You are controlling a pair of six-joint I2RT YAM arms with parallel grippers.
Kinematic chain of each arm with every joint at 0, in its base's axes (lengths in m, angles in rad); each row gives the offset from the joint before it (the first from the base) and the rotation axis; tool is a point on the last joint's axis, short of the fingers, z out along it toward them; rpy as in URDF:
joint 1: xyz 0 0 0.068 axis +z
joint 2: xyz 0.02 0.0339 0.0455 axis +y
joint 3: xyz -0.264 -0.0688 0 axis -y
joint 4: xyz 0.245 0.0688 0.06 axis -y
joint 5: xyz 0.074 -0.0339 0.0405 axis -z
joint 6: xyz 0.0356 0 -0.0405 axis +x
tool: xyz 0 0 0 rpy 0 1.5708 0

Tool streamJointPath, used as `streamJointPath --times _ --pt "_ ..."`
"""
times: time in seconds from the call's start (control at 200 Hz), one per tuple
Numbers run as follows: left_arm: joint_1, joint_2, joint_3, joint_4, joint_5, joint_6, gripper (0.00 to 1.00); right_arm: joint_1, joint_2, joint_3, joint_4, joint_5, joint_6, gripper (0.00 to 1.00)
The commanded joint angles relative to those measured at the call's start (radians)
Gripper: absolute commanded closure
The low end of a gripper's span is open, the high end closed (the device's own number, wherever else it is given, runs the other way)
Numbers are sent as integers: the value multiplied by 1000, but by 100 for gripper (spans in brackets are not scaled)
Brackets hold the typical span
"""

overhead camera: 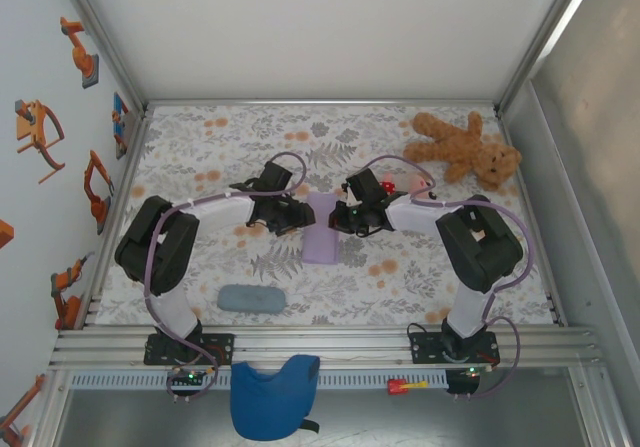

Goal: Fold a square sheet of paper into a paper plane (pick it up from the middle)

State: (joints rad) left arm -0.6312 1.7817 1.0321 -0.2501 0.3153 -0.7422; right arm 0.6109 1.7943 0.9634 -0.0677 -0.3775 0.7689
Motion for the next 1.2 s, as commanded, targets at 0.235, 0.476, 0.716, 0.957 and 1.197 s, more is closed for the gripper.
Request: streamJointPath --times 0.235,0.476,0.716,0.957,1.197 --pt "-36 45 47 -47 -13 24 52 -6 -14 2 -29 17 -14 100" --pt "-48 83 67 -81 -36 17 60 -7 -13 7 -39 23 -8 100" --pt "-61 133 86 -155 -126 -14 64 -15 -92 4 -107 124 12 87" --pt "-77 204 82 -179 -166 -24 68 -41 -196 -50 -130 186 6 81" --pt "-79 245 87 -174 -181 -79 71 -50 -209 -76 -124 183 -19 81"
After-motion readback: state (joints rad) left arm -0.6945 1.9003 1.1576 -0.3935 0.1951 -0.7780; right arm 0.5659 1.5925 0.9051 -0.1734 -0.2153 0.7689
